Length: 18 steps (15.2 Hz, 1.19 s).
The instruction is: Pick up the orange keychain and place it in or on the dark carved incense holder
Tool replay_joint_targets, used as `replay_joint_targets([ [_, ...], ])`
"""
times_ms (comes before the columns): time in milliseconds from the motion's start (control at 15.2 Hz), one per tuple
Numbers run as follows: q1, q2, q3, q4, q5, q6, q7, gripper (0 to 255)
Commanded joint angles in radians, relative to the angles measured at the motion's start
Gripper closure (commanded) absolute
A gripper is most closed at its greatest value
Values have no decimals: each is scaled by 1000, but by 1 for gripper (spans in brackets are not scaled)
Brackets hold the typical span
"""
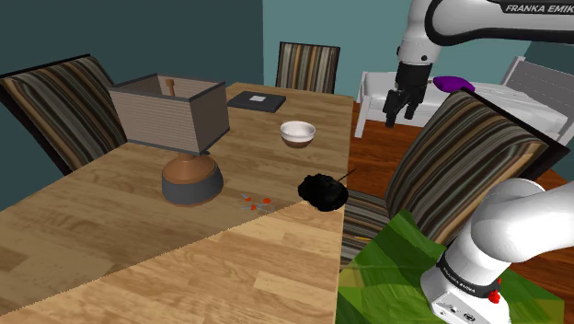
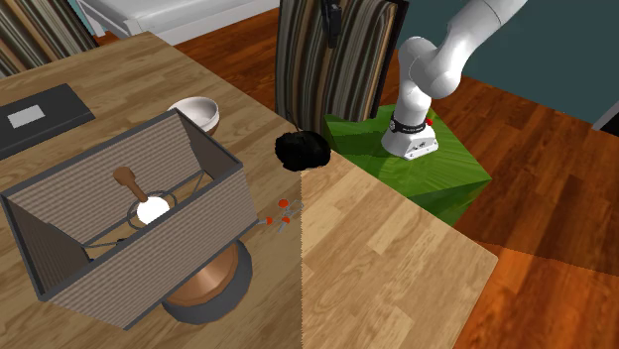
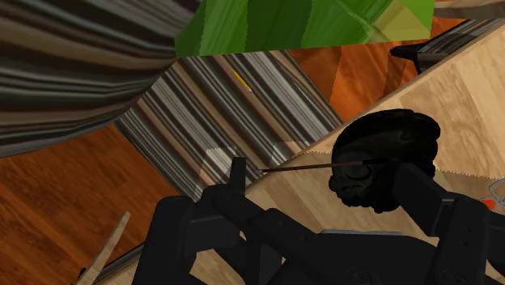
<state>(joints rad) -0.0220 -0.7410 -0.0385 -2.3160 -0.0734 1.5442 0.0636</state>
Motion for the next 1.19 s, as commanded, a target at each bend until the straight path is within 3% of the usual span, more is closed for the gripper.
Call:
replay_joint_targets([
  [0, 0, 0, 0, 0, 0, 0, 0, 0],
  [528, 59, 169, 105, -8, 71, 177, 104, 0],
  [1122, 111, 419, 219, 71, 102, 352, 216, 0],
])
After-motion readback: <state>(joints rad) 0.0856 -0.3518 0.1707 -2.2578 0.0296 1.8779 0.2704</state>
